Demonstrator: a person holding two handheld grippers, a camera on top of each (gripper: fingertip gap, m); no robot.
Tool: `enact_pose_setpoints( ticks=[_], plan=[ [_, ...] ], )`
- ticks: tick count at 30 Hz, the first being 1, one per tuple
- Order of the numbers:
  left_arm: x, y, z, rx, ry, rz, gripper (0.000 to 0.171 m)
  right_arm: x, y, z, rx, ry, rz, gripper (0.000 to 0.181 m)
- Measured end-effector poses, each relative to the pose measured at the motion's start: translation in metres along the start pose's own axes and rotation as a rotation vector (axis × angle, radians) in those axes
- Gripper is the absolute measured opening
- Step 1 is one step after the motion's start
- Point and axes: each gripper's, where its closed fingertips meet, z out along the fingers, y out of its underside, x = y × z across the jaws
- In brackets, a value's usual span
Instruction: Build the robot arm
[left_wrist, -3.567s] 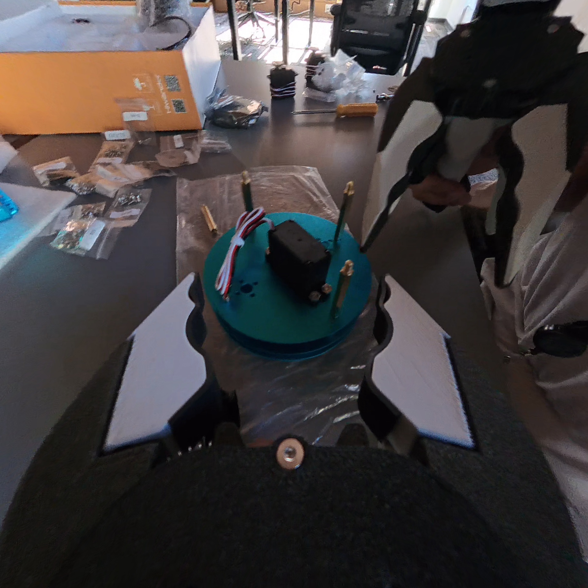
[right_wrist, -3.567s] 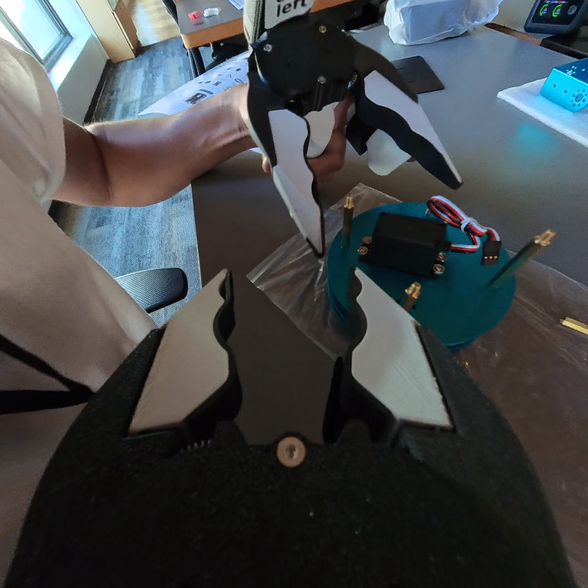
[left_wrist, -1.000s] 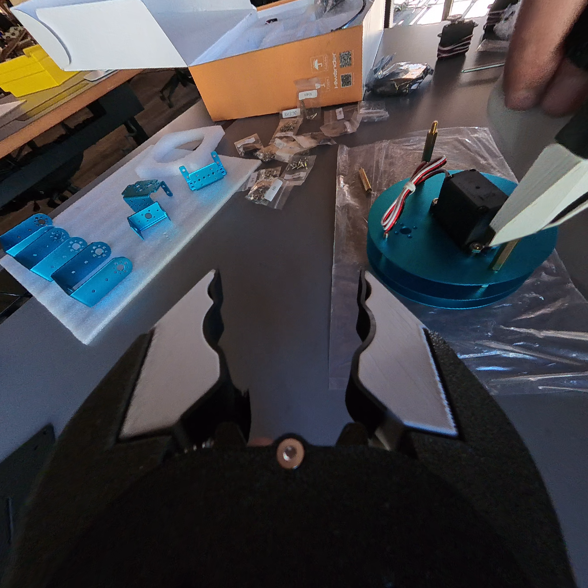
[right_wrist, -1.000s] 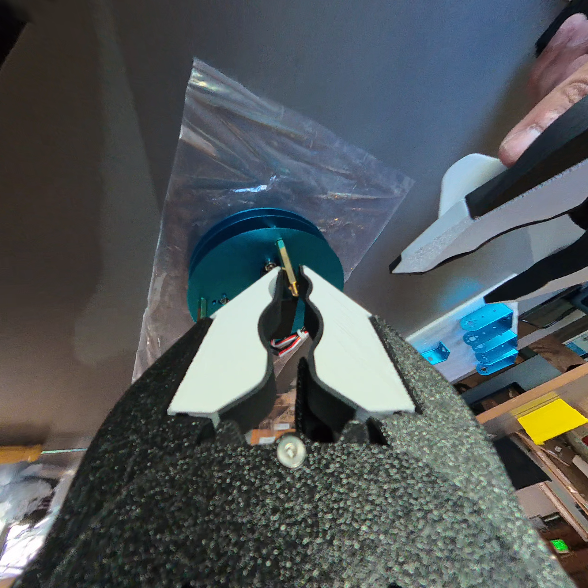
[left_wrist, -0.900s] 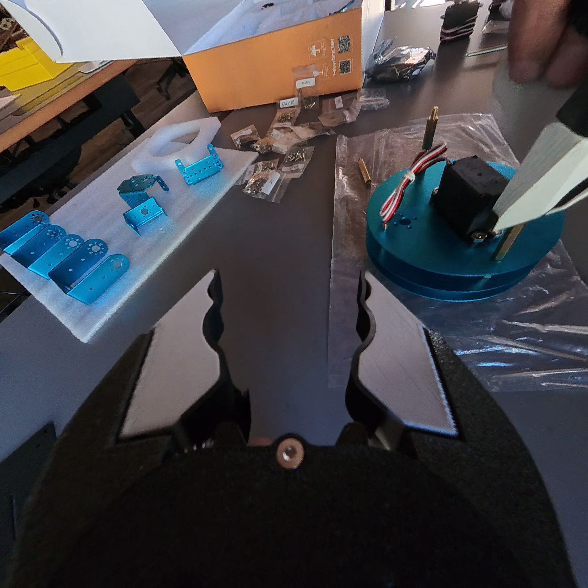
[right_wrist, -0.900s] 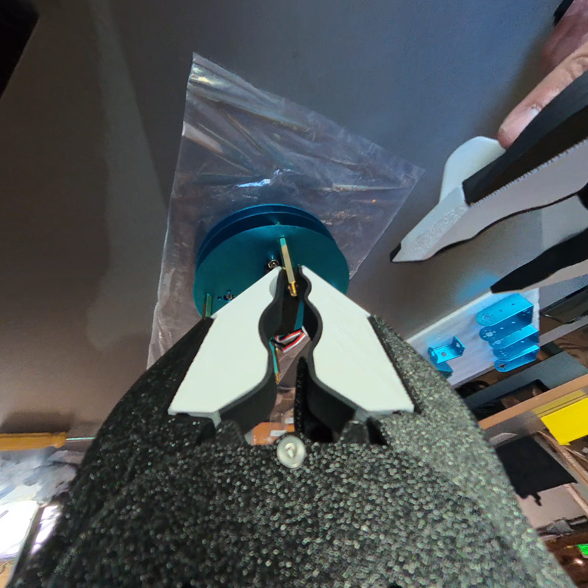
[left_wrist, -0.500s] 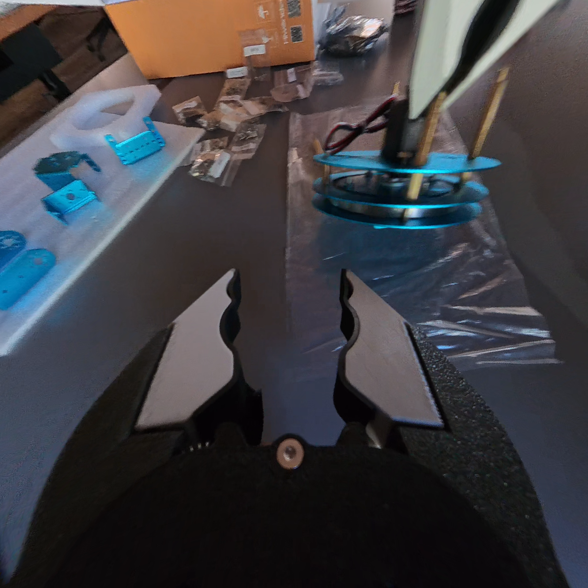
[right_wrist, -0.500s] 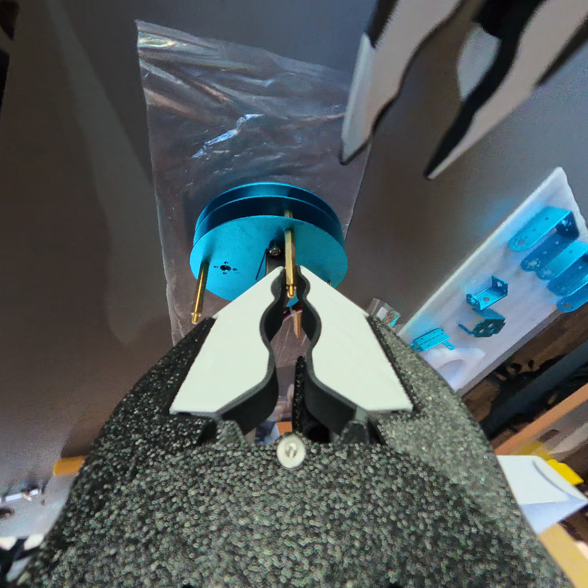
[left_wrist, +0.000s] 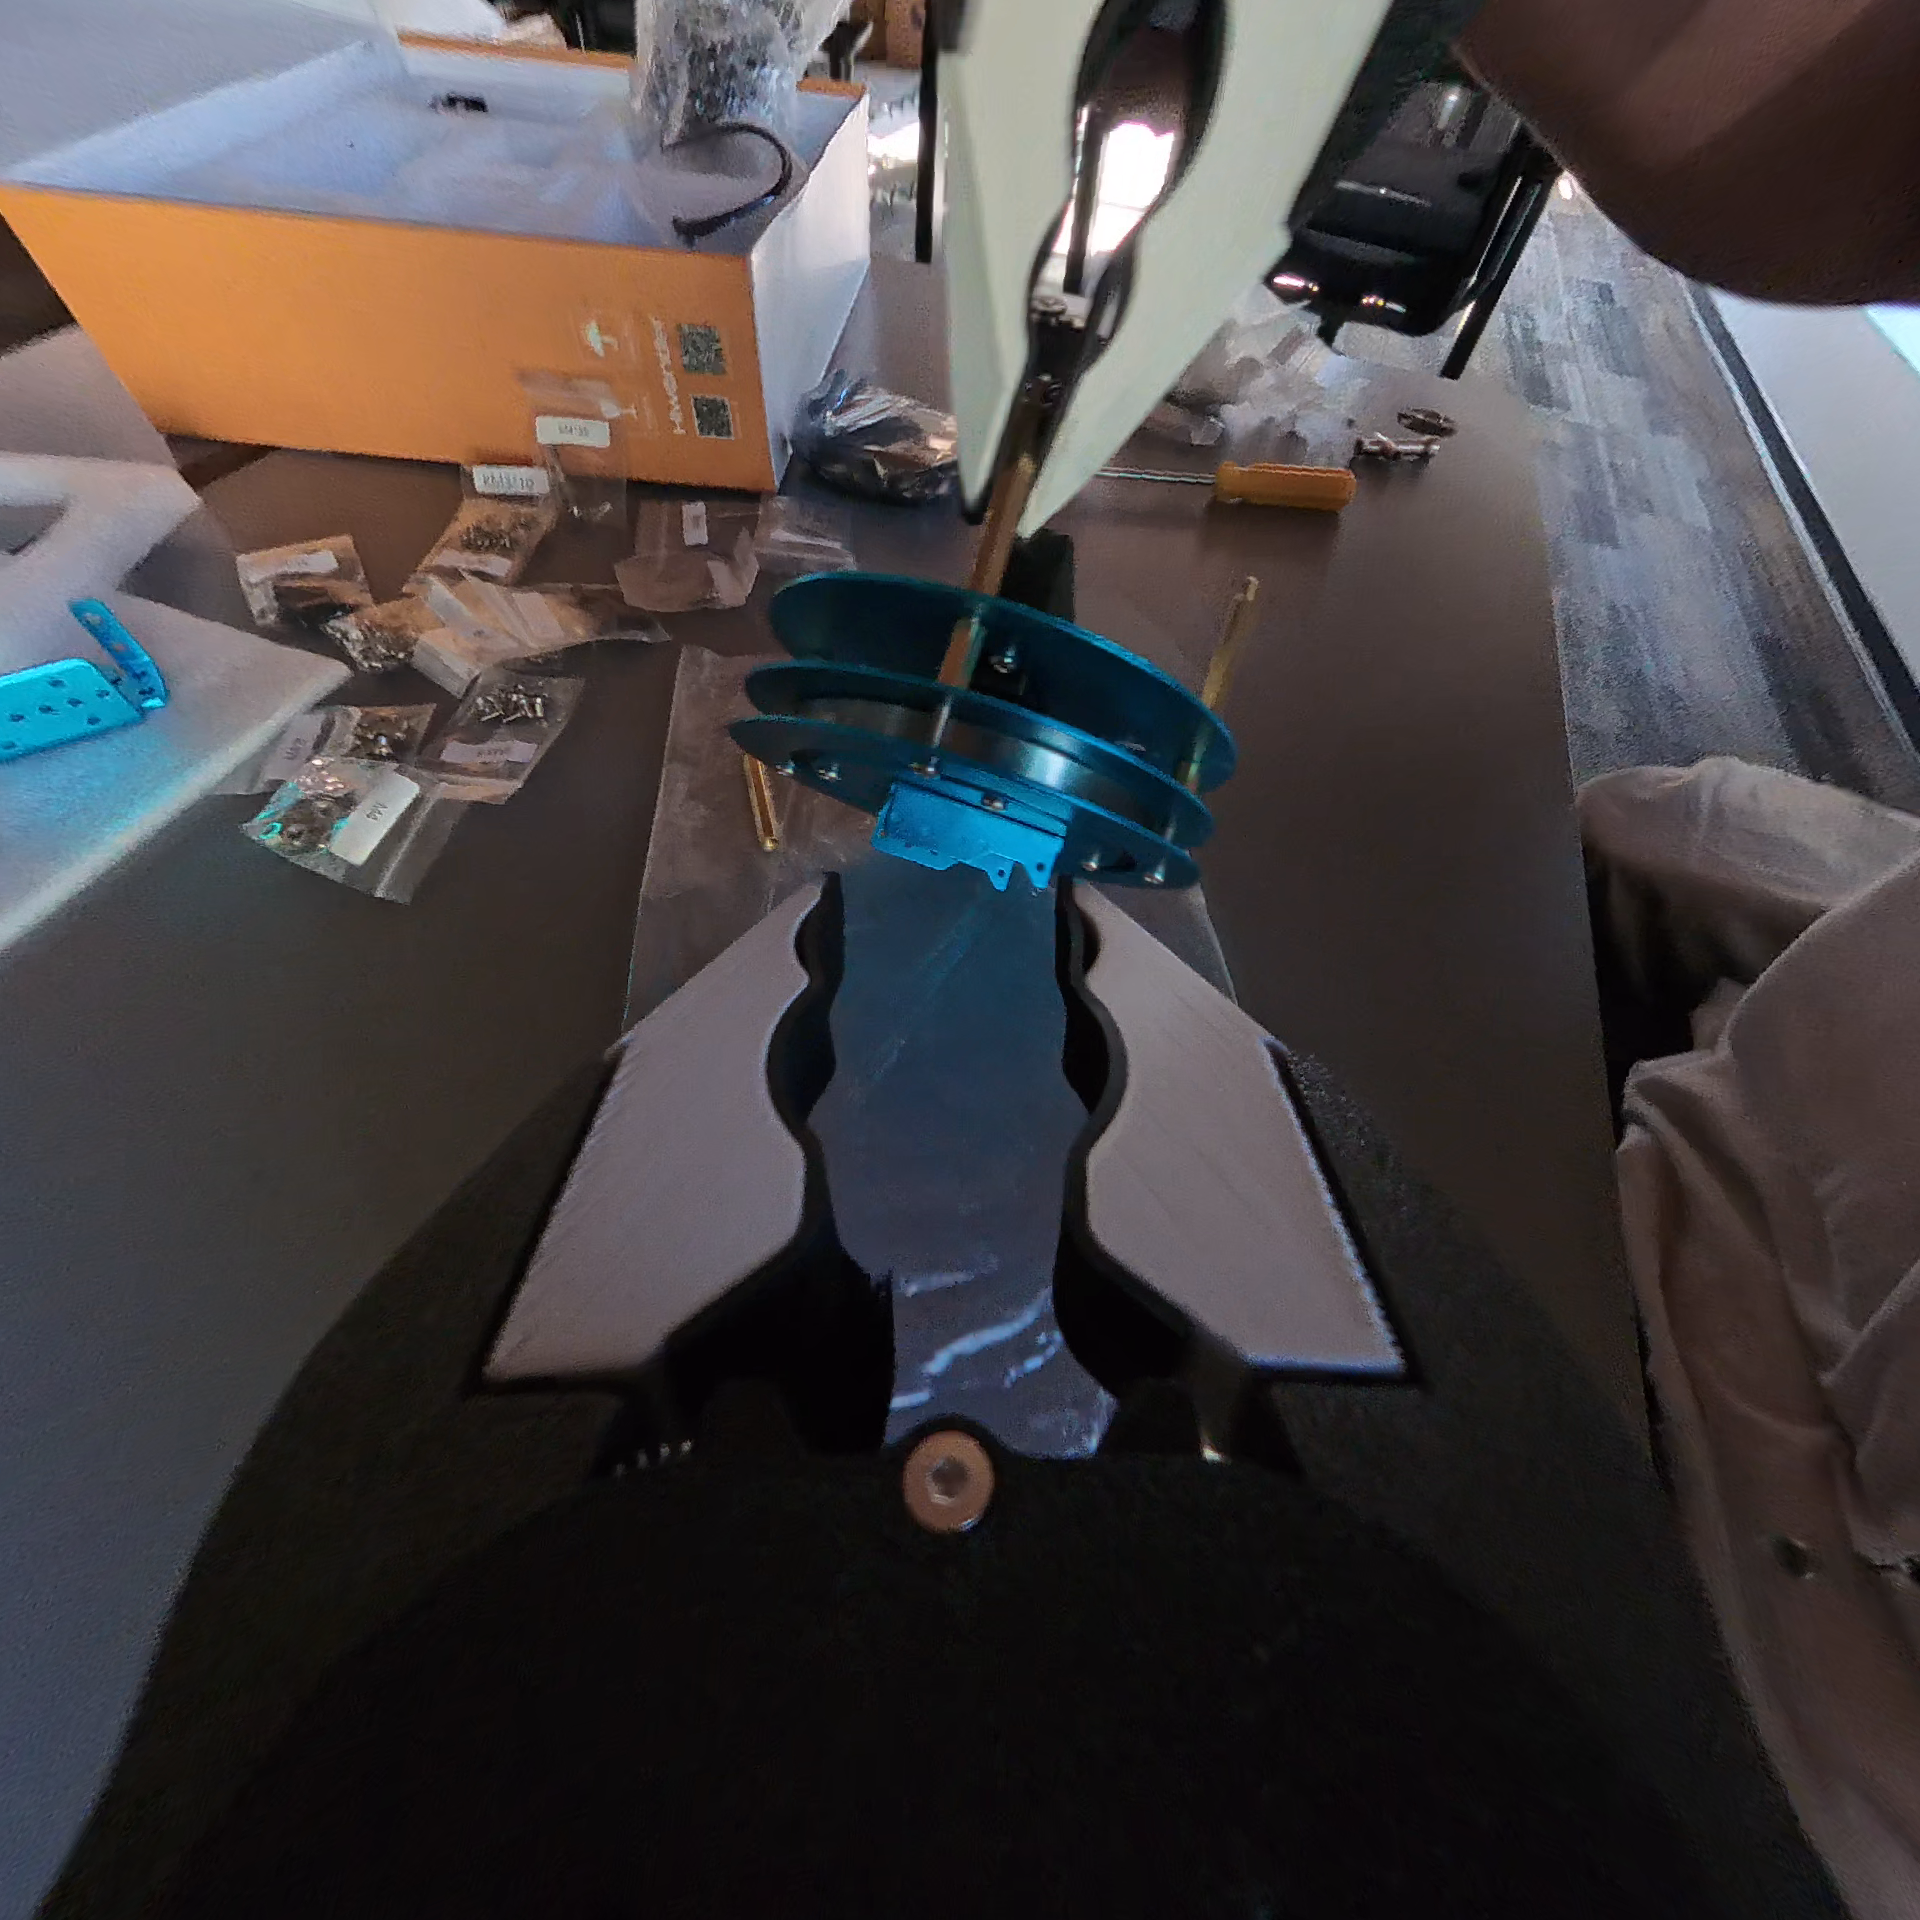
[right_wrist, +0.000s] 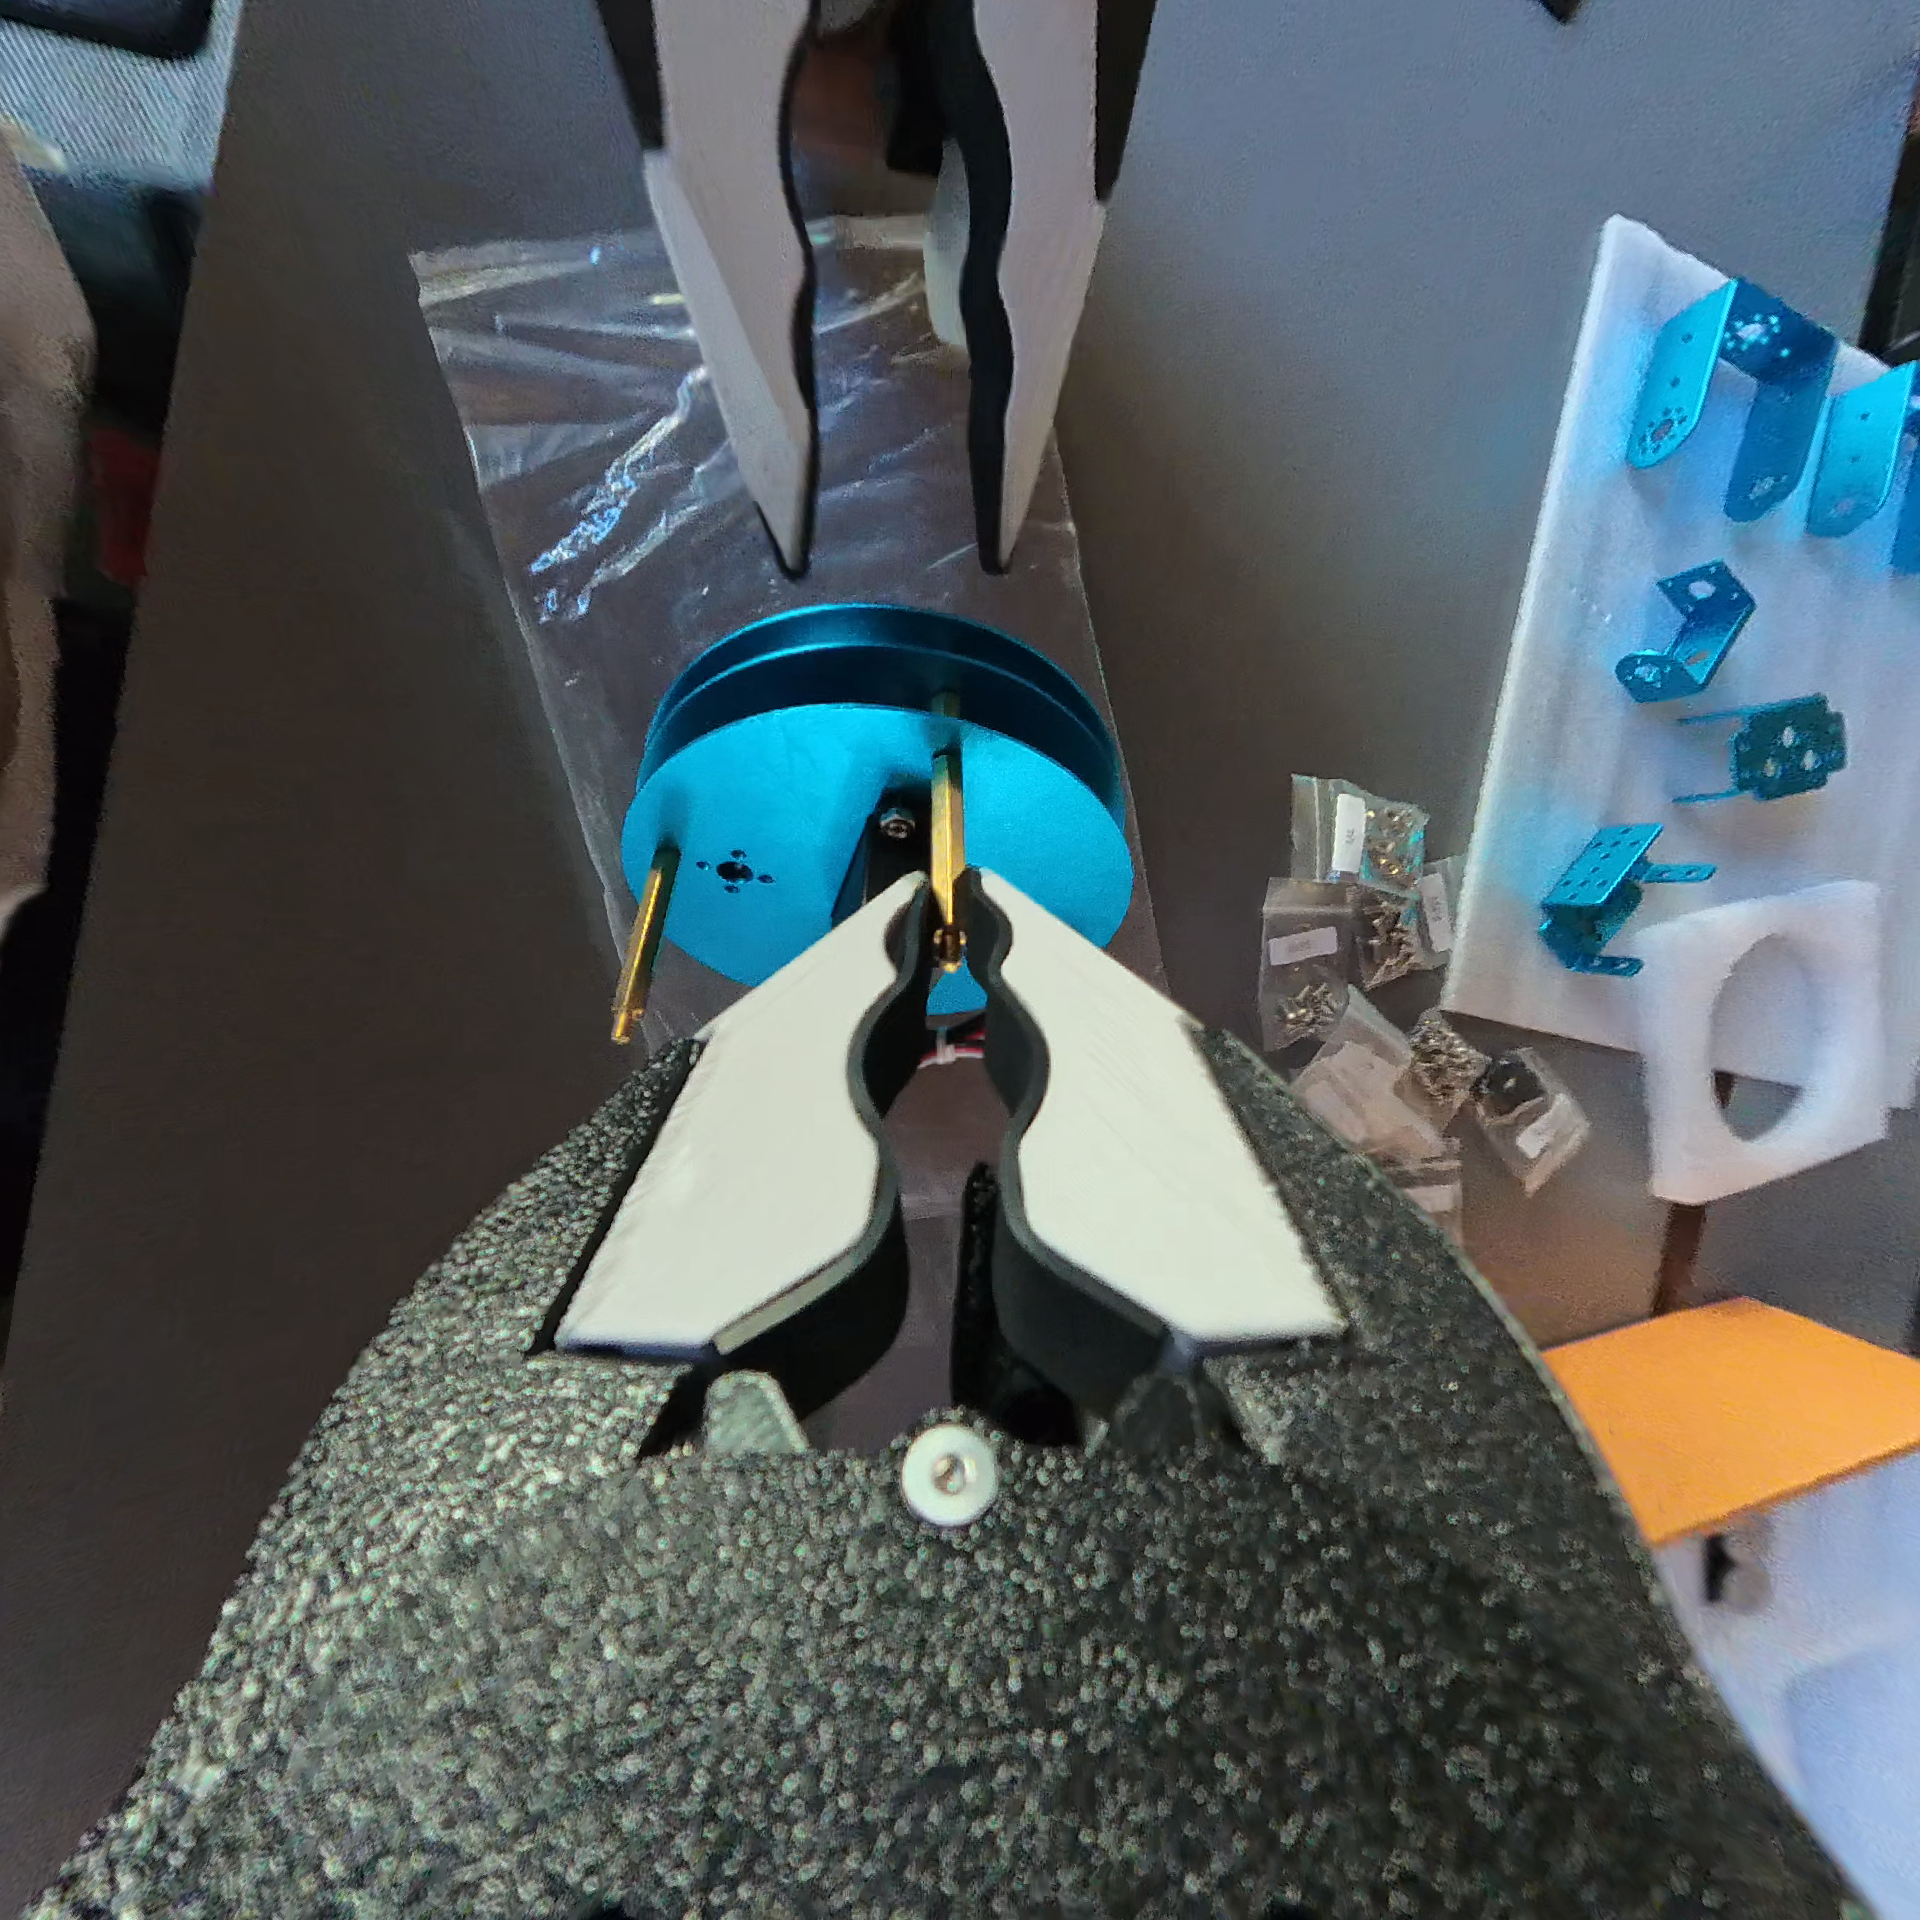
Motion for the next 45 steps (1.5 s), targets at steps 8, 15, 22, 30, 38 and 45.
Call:
enact_pose_setpoints(
  ticks=[8,15,22,30,38,45],
  plan=[
    [-0.024,-0.016,0.034,0.009,0.198,-0.275,0.034,0.009,0.014,-0.006,0.117,-0.013,0.063,0.003],
    [-0.014,-0.04,0.027,0.084,0.518,-0.11,0.039,-0.002,0.037,-0.022,0.182,0.015,0.067,0.004],
    [-0.001,-0.057,0.066,0.143,0.452,0.079,0.064,-0.009,0.056,-0.034,0.327,0.024,0.187,0.003],
    [0.007,-0.064,0.071,-0.051,0.315,0.276,0.032,-0.004,0.065,-0.035,0.381,0.049,0.184,0.003],
    [0.02,-0.083,0.081,-0.371,0.418,0.313,0.022,-0.006,0.07,-0.037,0.421,0.084,0.159,0.003],
    [0.021,-0.08,0.102,-0.616,0.455,0.388,0.021,-0.01,0.083,-0.039,0.396,0.153,0.152,0.004]
  ],
)
